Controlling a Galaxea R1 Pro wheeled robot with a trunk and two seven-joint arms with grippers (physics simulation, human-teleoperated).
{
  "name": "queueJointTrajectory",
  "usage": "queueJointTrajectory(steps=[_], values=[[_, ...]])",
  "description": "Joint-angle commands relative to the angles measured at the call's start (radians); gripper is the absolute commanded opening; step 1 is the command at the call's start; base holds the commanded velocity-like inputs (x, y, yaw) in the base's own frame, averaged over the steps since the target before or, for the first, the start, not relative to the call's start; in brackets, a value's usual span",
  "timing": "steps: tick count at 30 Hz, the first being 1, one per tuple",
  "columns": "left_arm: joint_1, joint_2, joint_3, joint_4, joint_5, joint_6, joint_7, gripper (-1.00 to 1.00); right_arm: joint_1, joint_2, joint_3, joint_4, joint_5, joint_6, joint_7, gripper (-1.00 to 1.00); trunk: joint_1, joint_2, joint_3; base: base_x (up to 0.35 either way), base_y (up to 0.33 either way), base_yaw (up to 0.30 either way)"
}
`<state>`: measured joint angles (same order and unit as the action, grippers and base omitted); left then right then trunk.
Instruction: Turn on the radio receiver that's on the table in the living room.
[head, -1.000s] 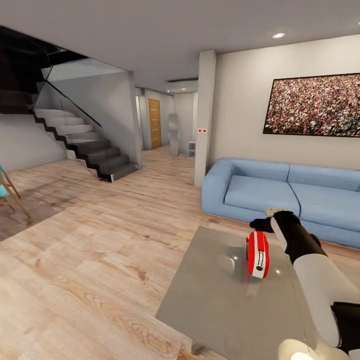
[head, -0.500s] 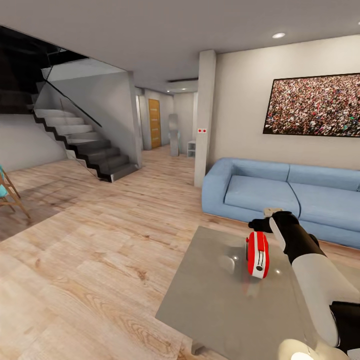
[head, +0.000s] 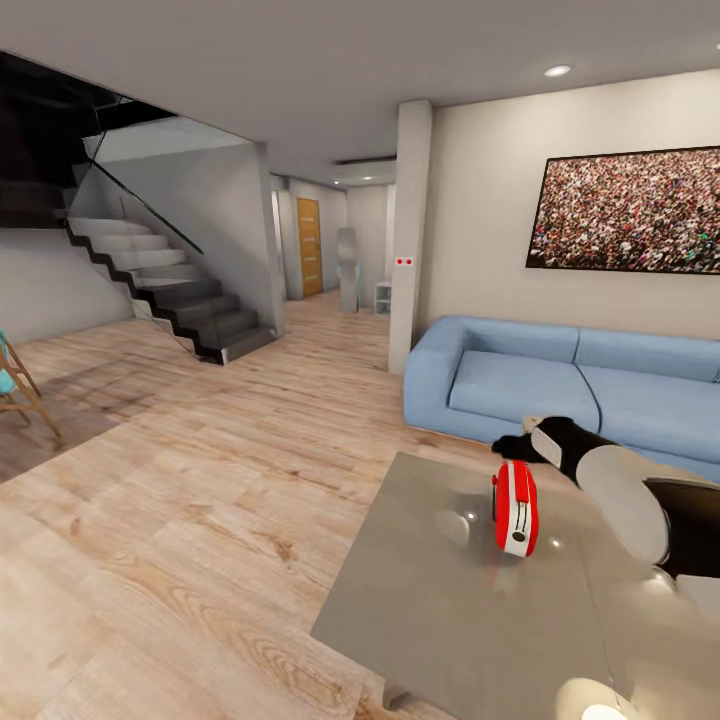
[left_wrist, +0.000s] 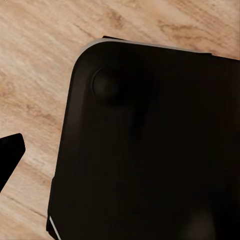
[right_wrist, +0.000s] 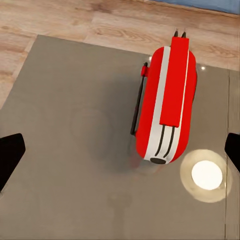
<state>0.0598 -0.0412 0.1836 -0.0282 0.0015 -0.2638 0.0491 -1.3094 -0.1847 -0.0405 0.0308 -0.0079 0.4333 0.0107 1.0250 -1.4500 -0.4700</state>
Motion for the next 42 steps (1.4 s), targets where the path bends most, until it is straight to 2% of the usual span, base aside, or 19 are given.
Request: queueJointTrajectory(steps=[1,4,8,23,29,34,42], values=[[0.0,0.0,0.0,0.0,0.0,0.0,0.0,1.0,-0.007,0.0,0.001,0.011,-0.001,-0.014,0.0,1.0,0.0,0.0,0.0,0.0,0.0,0.0],[0.0,0.0,0.0,0.0,0.0,0.0,0.0,1.0,-0.024,-0.001,0.003,0.036,-0.001,-0.053,-0.001,1.0,0.0,0.0,0.0,0.0,0.0,0.0],[0.0,0.0,0.0,-0.001,0.0,0.0,0.0,1.0,-0.032,-0.001,0.004,0.043,0.011,-0.069,0.0,1.0,0.0,0.0,0.0,0.0,0.0,0.0],[0.0,0.0,0.0,0.0,0.0,0.0,0.0,1.0,-0.033,0.004,0.002,0.03,0.009,-0.064,-0.003,1.0,0.0,0.0,0.0,0.0,0.0,0.0],[0.0,0.0,0.001,0.0,0.002,-0.001,-0.001,1.0,-0.033,0.025,0.0,0.03,0.006,-0.064,-0.009,1.0,0.0,0.0,0.0,0.0,0.0,0.0],[0.0,-0.017,0.0,-0.002,0.0,0.0,0.0,1.0,-0.033,0.028,-0.003,0.031,0.002,-0.062,-0.008,1.0,0.0,0.0,0.0,0.0,0.0,0.0],[0.0,-0.023,-0.005,-0.007,0.0,-0.001,0.0,1.0,-0.033,0.024,-0.005,0.031,0.002,-0.061,-0.007,1.0,0.0,0.0,0.0,0.0,0.0,0.0]])
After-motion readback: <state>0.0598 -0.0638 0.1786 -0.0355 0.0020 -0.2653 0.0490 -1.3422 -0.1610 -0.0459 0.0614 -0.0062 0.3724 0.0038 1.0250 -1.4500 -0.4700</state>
